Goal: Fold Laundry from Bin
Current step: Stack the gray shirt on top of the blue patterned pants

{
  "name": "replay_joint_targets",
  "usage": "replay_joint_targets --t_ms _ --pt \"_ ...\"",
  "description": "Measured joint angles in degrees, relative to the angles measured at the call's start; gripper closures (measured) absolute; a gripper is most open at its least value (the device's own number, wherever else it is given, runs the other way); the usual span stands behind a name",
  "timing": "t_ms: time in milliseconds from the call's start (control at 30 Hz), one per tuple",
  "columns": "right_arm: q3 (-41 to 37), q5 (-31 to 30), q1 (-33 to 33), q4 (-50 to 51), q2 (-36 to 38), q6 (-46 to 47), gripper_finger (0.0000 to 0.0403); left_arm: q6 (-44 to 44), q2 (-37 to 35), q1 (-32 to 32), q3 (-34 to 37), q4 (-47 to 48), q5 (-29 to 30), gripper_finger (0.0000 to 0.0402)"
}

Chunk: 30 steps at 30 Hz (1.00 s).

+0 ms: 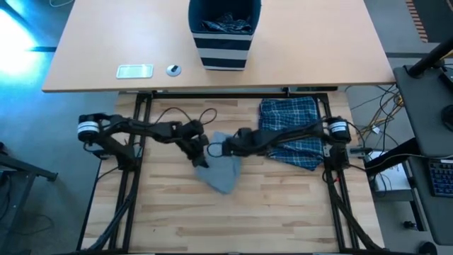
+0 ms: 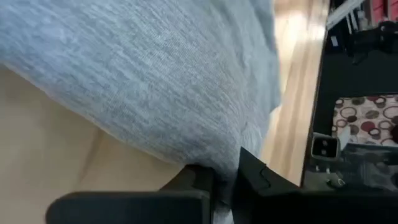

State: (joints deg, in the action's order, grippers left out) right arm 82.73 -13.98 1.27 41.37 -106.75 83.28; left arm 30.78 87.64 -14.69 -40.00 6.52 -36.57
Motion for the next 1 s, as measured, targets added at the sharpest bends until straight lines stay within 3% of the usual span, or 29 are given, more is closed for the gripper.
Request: replay_joint_targets --t_ms 267,433,767,967,1000 --pt "0.4 0.8 5.3 14.1 10.6 -14.6 0.0390 3.2 10.2 0.6 -15.1 1.1 2.0 0.0399" --pt "0.1 0.4 10.1 22.0 17.2 -25.3 0.0390 7.4 17.0 0.6 -28.3 0.6 4.4 0.0400" --pt "-0.6 -0.6 23.1 38.5 31.3 -37.2 0.0390 10.7 40.8 1.4 -66.7 2.8 6.1 0.0400" --pt "-7.0 -3.3 34.6 36.6 33.6 -46.8 0.0390 10.2 60.1 1.3 -94.0 10.2 6.2 0.0400" --pt "-8.6 -3.8 36.1 34.7 33.6 -48.4 0.0390 10.7 62.3 1.3 -95.2 8.2 6.3 0.0400"
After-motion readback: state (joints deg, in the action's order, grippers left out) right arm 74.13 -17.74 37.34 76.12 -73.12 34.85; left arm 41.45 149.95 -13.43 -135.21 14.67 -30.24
